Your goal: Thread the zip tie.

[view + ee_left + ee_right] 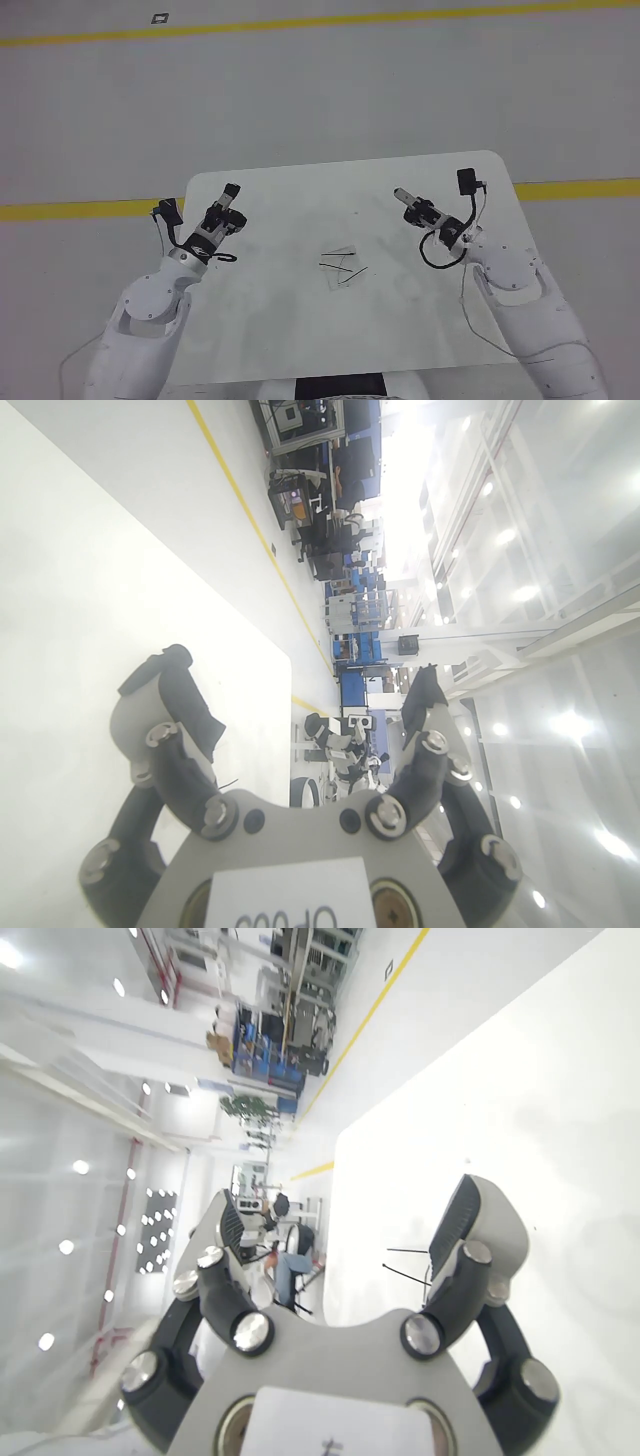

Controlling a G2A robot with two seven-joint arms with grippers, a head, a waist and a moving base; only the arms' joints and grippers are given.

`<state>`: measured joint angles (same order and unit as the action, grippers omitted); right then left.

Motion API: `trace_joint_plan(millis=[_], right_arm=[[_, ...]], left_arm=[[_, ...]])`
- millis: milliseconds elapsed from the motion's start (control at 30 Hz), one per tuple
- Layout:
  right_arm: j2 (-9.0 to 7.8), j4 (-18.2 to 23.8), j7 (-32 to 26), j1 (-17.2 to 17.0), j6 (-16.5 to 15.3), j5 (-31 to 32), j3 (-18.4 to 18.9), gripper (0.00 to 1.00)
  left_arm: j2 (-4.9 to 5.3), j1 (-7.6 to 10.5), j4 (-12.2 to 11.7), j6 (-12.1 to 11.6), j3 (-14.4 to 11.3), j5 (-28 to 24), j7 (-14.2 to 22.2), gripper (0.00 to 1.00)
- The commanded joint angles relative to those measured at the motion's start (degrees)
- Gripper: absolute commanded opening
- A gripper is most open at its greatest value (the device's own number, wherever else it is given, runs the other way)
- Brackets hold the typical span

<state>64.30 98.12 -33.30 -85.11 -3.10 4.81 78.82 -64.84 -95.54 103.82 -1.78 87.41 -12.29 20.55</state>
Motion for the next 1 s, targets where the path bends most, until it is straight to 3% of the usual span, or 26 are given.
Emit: trace_joint_plan(millis=[0,200,300,700,967], right_arm=[[0.06,-0.8,-2.6,2.6,-0.9,3.1,-2.2,1.00],[0.47,-3.6,-10.1,8.9,-5.0,11.1,-10.2,1.00],[0.52,-4.4,-13.5,10.0,-7.9,13.2,-12.8,1.00],[0.45,-4.3,-14.5,10.1,-7.9,14.8,-13.2,1.00],[0.97,-6.8,-27.5,17.0,-8.4,23.5,-21.8,1.00]], left_arm=[[0.00,0.00,0.0,0.0,0.0,0.0,0.0,1.00],[0.00,0.00,0.0,0.0,0.0,0.0,0.0,1.00],[0.00,0.00,0.0,0.0,0.0,0.0,0.0,1.00],[0.00,0.00,0.0,0.0,0.0,0.0,0.0,1.00],[0.00,0.00,0.0,0.0,0.0,0.0,0.0,1.00]])
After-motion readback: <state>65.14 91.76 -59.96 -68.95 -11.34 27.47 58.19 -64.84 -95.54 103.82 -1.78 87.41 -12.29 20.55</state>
